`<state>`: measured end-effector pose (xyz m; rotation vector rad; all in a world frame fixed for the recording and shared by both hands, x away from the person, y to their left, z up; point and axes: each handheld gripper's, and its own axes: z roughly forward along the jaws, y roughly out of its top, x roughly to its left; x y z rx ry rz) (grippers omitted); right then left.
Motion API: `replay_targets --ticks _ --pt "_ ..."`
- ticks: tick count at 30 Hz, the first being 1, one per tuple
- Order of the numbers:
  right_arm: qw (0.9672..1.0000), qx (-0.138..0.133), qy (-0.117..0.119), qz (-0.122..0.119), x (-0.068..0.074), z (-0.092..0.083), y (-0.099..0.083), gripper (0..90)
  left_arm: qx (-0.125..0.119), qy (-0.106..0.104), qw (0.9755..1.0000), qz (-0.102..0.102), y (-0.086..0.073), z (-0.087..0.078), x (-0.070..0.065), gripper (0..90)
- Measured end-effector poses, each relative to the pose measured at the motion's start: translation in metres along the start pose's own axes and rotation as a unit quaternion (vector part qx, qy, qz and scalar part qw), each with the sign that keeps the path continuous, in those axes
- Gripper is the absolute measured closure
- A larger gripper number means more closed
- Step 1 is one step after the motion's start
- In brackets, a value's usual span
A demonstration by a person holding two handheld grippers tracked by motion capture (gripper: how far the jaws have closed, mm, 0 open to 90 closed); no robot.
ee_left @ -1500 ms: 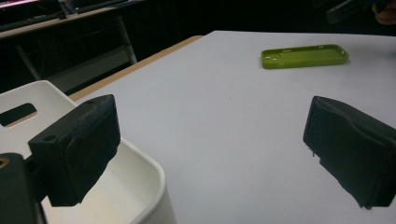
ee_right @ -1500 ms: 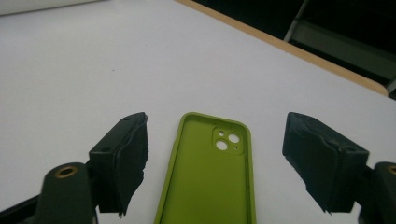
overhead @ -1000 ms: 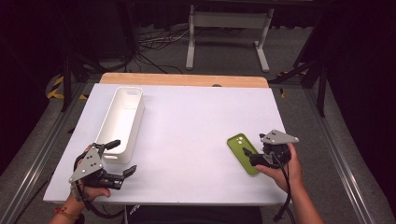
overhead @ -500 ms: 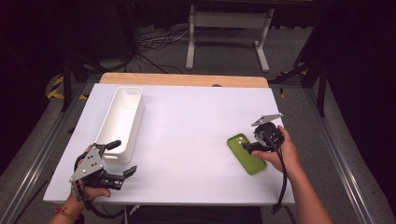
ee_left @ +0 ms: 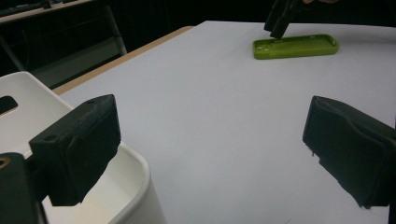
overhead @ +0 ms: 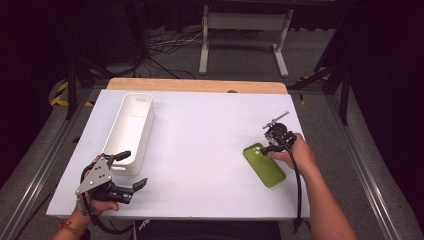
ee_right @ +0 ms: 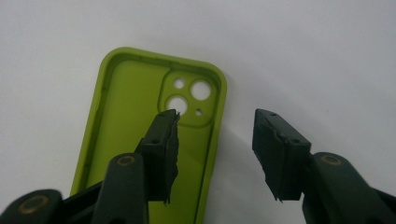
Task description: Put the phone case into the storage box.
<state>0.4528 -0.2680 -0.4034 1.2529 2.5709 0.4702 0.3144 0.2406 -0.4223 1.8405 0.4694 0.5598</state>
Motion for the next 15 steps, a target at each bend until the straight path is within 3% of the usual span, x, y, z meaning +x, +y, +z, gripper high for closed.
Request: replay_targets --ticks 5,13,15 --pt "0.9999 0.002 0.014 0.007 -0.005 0.011 0.007 60.8 0.005 -0.002 1.0 -0.002 0.0 0.001 0.0 5.0" --pt "0.9998 0.004 0.013 0.017 -0.009 0.021 0.011 75.0 0.007 -0.007 0.9999 -0.006 -0.001 0.003 0.0 5.0" --pt "0.9994 0.002 0.027 0.023 -0.012 0.022 0.011 81.5 0.006 -0.009 0.9999 -0.005 -0.001 0.004 0.001 5.0"
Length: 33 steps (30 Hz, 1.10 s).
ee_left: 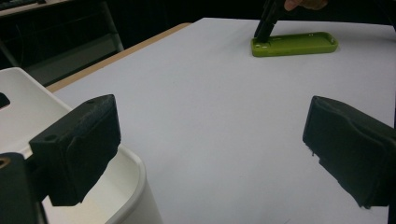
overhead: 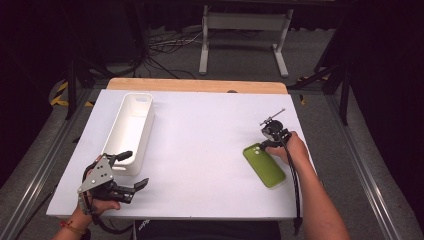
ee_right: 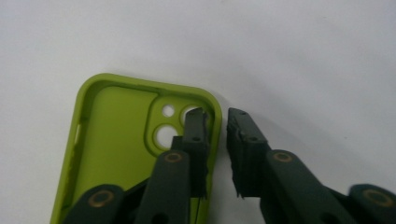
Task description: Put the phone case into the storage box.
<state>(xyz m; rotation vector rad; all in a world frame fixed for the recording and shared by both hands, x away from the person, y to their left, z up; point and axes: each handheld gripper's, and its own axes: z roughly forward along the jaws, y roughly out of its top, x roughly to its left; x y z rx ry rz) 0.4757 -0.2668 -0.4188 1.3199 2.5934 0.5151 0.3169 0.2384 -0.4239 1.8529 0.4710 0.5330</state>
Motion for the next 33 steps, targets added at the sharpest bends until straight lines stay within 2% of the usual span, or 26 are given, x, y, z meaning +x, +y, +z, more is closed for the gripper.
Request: replay_targets --ticks 2,5,10,16,18,23,24,25,27,30,33 --pt "1.0 -0.002 0.008 0.0 -0.002 0.001 0.0 84.4 0.002 -0.003 1.0 0.001 0.0 0.001 0.0 5.1" --pt "1.0 0.003 0.001 0.001 -0.004 0.002 0.002 86.6 0.0 -0.003 1.0 -0.003 -0.001 0.002 0.0 5.2" --pt "0.9997 0.018 -0.01 -0.015 0.0 0.003 0.006 88.1 0.005 -0.003 1.0 0.0 -0.001 0.002 0.0 5.4" --pt "0.9995 0.009 -0.025 -0.016 0.004 0.002 0.003 88.7 0.007 -0.004 1.0 -0.003 -0.001 0.0 0.001 5.6" --pt "0.9994 -0.001 -0.032 -0.011 0.004 0.001 0.002 88.8 0.006 -0.002 1.0 -0.003 -0.001 0.0 0.0 5.7" --pt "0.9986 -0.04 -0.034 -0.001 0.003 -0.011 -0.002 88.9 0.004 0.0 1.0 -0.002 -0.001 0.0 0.001 5.8" --pt "0.9986 -0.04 -0.034 -0.001 0.003 -0.011 -0.002 88.9 0.004 0.0 1.0 -0.002 -0.001 0.0 0.001 5.9" --pt "0.9974 -0.062 -0.037 0.004 0.004 -0.019 -0.005 89.0 0.007 0.001 1.0 -0.001 0.0 0.0 0.0 5.9" --pt "0.9969 -0.069 -0.037 0.004 0.004 -0.021 -0.006 89.0 0.007 0.001 1.0 0.0 0.0 0.0 0.0 5.9" --pt "0.9924 -0.113 -0.047 0.009 0.007 -0.033 -0.011 89.0 0.004 0.003 1.0 0.0 0.0 0.0 0.0 5.9" --pt "0.9876 -0.142 -0.067 0.005 0.013 -0.04 -0.014 89.1 0.004 0.003 1.0 -0.001 0.0 0.0 0.0 6.0"
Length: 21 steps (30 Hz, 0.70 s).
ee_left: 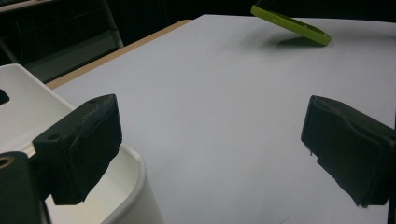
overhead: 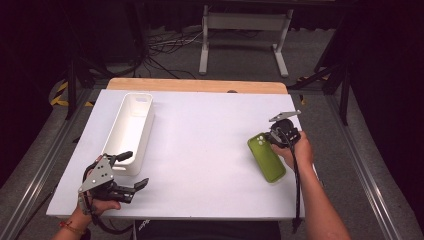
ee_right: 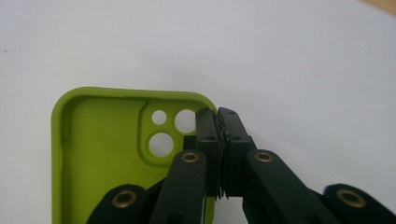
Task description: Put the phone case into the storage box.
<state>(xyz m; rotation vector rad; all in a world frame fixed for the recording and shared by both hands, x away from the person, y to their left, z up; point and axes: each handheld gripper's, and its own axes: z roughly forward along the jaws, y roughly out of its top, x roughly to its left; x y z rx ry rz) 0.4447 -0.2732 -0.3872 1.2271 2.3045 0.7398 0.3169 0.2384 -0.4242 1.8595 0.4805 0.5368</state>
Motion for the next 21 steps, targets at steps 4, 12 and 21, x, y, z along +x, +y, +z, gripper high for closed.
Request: replay_targets --ticks 4,12,21 --pt "0.9992 -0.039 -0.008 0.008 0.005 -0.01 -0.002 89.1 0.001 0.003 1.0 -0.001 0.0 0.0 0.0 6.3" --pt "0.9918 -0.124 -0.023 0.02 0.019 -0.027 -0.006 89.1 0.0 0.007 1.0 -0.003 0.001 0.0 -0.001 8.1" --pt "0.9814 -0.189 -0.028 0.014 0.038 -0.038 -0.005 89.1 0.005 0.017 0.9998 -0.011 0.002 0.002 -0.001 9.8"
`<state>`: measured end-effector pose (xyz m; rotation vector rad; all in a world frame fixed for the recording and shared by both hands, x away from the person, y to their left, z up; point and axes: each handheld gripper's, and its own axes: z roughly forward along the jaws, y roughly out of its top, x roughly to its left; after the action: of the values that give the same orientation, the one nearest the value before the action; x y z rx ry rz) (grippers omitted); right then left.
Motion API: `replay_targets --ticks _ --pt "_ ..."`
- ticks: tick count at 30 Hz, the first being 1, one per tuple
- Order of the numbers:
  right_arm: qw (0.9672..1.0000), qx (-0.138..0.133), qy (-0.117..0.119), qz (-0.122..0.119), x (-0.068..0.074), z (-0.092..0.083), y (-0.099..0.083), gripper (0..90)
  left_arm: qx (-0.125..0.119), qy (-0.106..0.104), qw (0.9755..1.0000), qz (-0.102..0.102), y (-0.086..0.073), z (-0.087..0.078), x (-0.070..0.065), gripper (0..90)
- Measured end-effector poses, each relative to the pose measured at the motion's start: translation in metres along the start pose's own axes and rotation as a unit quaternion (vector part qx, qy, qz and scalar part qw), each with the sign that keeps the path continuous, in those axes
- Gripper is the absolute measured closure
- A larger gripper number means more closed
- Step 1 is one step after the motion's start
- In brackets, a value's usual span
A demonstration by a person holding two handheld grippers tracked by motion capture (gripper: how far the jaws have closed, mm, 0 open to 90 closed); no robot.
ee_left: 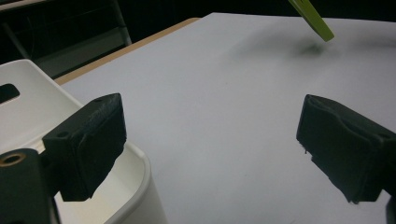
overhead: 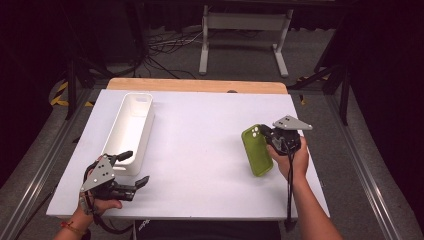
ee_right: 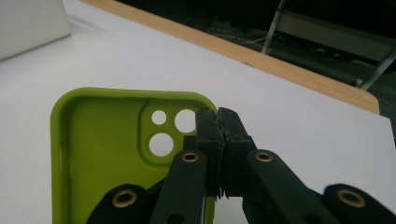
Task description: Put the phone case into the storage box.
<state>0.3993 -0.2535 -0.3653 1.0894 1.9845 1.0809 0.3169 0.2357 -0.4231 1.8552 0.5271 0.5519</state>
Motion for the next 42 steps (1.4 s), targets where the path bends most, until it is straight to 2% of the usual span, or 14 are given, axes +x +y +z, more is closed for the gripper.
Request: replay_targets --ticks 2,5,6,9,15,18,23,26,30,34,35,39,42 --pt "0.9998 -0.019 0.0 -0.007 0.009 -0.002 0.003 89.1 -0.004 0.001 1.0 -0.005 0.001 0.002 -0.001 10.5" --pt "0.9996 -0.026 -0.001 -0.007 0.014 -0.003 0.004 89.1 0.0 0.006 0.9999 -0.01 0.004 0.005 -0.002 10.7" --pt "0.9996 -0.029 0.0 -0.007 0.016 -0.003 0.004 89.1 -0.006 0.008 0.9999 -0.013 0.005 0.007 -0.003 10.9" --pt "0.9993 -0.036 -0.004 -0.009 0.024 -0.002 0.003 89.1 -0.002 0.009 0.9999 -0.005 0.009 0.01 -0.007 11.8" --pt "0.9989 -0.044 -0.01 -0.015 0.033 -0.001 0.001 89.1 -0.002 0.003 1.0 -0.005 0.014 0.02 -0.013 13.0" --pt "0.9987 -0.047 -0.011 -0.016 0.035 -0.002 0.001 89.1 -0.005 -0.003 1.0 -0.001 0.02 0.031 -0.017 13.1" --pt "0.9978 -0.059 -0.021 -0.02 0.042 -0.003 0.001 89.1 -0.008 -0.015 0.9997 -0.016 0.032 0.052 -0.023 14.4" --pt "0.9975 -0.062 -0.021 -0.025 0.046 -0.003 0.0 89.1 -0.019 -0.022 0.9995 -0.015 0.043 0.063 -0.029 15.0" --pt "0.9973 -0.066 -0.022 -0.026 0.049 -0.003 0.0 89.1 -0.02 -0.036 0.999 -0.018 0.052 0.075 -0.034 15.3" --pt "0.9968 -0.07 -0.027 -0.029 0.054 -0.003 -0.001 89.1 -0.027 -0.064 0.9973 -0.024 0.066 0.097 -0.048 16.1" --pt "0.9968 -0.07 -0.027 -0.029 0.054 -0.003 -0.001 89.1 -0.027 -0.064 0.9973 -0.024 0.066 0.097 -0.048 16.8" --pt "0.9958 -0.075 -0.034 -0.04 0.061 -0.004 -0.001 89.0 -0.026 -0.069 0.9968 -0.032 0.075 0.115 -0.061 17.3" --pt "0.9949 -0.08 -0.037 -0.049 0.067 -0.005 -0.001 89.0 -0.025 -0.075 0.9958 -0.046 0.079 0.126 -0.067 18.0"
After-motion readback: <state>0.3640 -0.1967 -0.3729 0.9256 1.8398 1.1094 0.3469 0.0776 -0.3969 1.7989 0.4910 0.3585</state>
